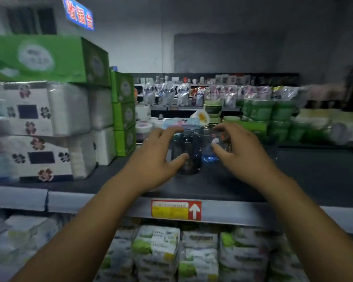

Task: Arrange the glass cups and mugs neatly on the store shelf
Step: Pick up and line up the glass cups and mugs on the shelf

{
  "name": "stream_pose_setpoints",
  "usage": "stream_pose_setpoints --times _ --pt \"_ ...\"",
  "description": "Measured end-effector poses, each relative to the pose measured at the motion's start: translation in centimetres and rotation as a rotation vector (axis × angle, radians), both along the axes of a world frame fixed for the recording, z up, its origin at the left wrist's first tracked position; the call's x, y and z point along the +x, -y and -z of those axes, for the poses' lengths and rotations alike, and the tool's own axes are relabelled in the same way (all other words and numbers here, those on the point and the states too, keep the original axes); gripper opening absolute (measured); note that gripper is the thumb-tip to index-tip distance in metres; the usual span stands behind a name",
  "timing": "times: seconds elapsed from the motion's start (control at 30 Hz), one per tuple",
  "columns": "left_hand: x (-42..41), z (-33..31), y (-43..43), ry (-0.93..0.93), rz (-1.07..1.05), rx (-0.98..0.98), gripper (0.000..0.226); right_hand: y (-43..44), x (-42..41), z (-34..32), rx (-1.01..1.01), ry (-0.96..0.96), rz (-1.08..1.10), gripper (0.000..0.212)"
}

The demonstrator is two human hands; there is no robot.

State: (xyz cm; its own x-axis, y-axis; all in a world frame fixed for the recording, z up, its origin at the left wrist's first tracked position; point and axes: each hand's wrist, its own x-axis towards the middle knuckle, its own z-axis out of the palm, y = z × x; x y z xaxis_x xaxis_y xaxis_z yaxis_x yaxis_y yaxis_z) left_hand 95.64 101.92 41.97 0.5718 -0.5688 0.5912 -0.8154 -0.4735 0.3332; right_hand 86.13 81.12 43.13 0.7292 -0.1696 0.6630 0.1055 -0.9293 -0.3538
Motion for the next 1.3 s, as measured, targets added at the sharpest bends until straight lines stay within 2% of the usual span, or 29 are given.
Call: stream_pose_setpoints --times 0.07,0.17,0.23,0.3,0.37,0.6,0.77,0.83,0.9,0.97,1.03,1.1,1.17,1.23,1.3 --pt "1.4 -0.7 1.8 -0.006 -0.019 0.084 0.065 1.4 2.0 -0.8 -0.077 -0.046 0.080 0.033" --pt "3.5 -0.5 3.7 -0.051 -0.031 0.164 0.066 2.2 4.7 -1.7 -0.150 -0.220 0.138 0.034" --pt "4.6 -0.2 4.1 -0.082 0.001 0.151 0.062 2.4 6.1 -1.9 -0.170 -0.327 0.161 0.024" --pt "5.0 0.0 4.0 -0.101 0.039 0.087 0.048 2.5 7.0 -1.9 -0.190 -0.361 0.168 0.011" --pt "5.2 0.0 3.4 -0.113 0.053 0.026 0.037 2.5 7.1 -1.9 -0.193 -0.335 0.159 0.004" --pt "4.7 0.3 -0.7 -0.230 0.080 -0.086 0.031 0.2 3.9 -1.9 -0.161 -0.271 0.094 0.007" --pt "3.8 0.6 -2.6 -0.360 0.062 -0.104 0.068 -1.6 1.0 -1.5 -0.211 -0.143 0.031 0.008" --pt "3.2 0.7 -2.6 -0.358 0.023 -0.118 0.073 -1.6 0.2 -0.8 -0.162 -0.074 0.025 0.026" --pt "3.0 0.8 -2.6 -0.384 0.046 -0.168 0.073 -1.0 -0.3 -0.2 -0.078 -0.040 0.053 0.060" --pt "3.4 0.9 -2.8 -0.443 0.123 -0.240 0.075 -0.3 -0.6 0.3 0.139 -0.123 0.014 0.091" --pt "3.8 1.2 -3.0 -0.522 0.182 -0.305 0.092 0.2 -0.4 1.1 0.406 -0.253 -0.088 0.108" --pt "4.2 1.7 -3.0 -0.589 0.215 -0.355 0.108 0.8 0.1 2.0 0.546 -0.305 -0.152 0.107" --pt "4.3 1.9 -2.9 -0.650 0.228 -0.352 0.113 1.3 0.5 2.5 0.574 -0.312 -0.159 0.093" --pt "4.5 2.0 -2.8 -0.684 0.205 -0.306 0.111 1.7 0.7 2.7 0.591 -0.310 -0.170 0.081" --pt "4.8 2.4 -2.7 -0.697 0.184 -0.303 0.102 2.0 0.8 2.9 0.591 -0.313 -0.187 0.081"
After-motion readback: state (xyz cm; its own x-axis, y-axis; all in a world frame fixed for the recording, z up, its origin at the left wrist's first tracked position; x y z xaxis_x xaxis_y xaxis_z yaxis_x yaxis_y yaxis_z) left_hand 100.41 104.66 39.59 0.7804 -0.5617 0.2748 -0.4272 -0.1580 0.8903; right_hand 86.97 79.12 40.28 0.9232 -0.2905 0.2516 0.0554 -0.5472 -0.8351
